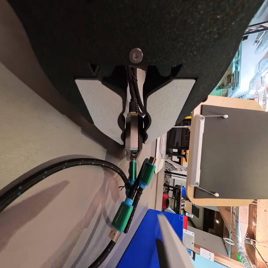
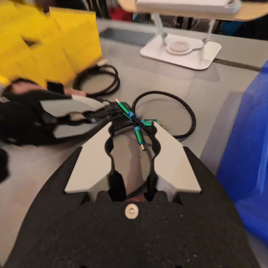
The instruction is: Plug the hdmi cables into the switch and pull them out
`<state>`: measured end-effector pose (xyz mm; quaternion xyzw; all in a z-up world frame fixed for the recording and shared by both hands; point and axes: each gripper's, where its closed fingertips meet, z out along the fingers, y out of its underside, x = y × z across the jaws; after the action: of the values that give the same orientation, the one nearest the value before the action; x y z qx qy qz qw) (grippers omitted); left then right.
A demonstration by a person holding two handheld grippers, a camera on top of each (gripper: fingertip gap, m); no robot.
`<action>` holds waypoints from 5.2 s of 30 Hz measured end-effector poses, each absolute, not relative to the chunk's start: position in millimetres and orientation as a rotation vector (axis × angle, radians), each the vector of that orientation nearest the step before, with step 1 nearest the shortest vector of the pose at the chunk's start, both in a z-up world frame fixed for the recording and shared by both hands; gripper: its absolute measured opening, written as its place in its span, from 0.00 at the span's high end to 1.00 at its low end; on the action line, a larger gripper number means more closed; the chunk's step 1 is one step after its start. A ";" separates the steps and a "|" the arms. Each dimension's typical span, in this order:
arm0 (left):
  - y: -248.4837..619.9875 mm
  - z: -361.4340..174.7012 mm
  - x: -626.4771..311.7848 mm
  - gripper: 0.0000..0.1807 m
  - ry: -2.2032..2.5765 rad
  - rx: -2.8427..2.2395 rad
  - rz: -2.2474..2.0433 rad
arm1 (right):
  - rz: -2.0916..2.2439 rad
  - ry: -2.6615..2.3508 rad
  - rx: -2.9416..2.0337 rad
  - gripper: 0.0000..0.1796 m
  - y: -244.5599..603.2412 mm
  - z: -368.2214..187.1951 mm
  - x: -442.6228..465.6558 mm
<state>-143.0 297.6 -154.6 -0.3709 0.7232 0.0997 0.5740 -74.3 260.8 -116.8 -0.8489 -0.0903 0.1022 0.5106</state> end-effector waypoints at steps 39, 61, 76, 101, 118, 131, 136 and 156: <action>313.8 -153.9 -148.3 0.89 1.664 -0.963 0.237 | 0.871 -0.522 -2.274 0.92 121.0 -177.3 -120.2; 275.6 -134.8 -139.8 0.89 1.677 -0.668 0.169 | -0.137 -1.202 -2.357 0.96 209.9 -116.7 -99.9; 268.1 -135.6 -138.9 0.89 1.689 -0.619 0.149 | -0.008 -1.259 -2.358 0.96 208.8 -123.8 -101.0; 260.1 -121.8 -138.8 0.89 1.615 -0.531 0.172 | 0.112 -1.259 -2.314 0.96 205.7 -115.1 -103.1; 270.5 -107.1 -137.9 0.89 1.511 -0.680 0.148 | -0.077 -0.923 -2.127 0.86 214.0 -66.6 -101.9; 263.3 -75.1 -144.1 0.89 1.356 -0.736 -0.012 | 0.477 -0.261 -1.740 0.73 239.3 -68.6 -141.7; 261.2 -72.4 -144.8 0.89 1.344 -0.710 -0.008 | 0.574 -0.219 -1.707 0.81 243.7 -54.7 -140.5; 260.8 -72.1 -144.8 0.89 1.356 -0.701 0.033 | 0.749 -0.143 -1.671 0.92 242.6 -63.9 -151.6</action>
<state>-144.8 260.8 -72.1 -0.3173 0.6139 0.0148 0.7227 -151.6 242.6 -63.9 -0.7228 -0.0617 0.3240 0.6072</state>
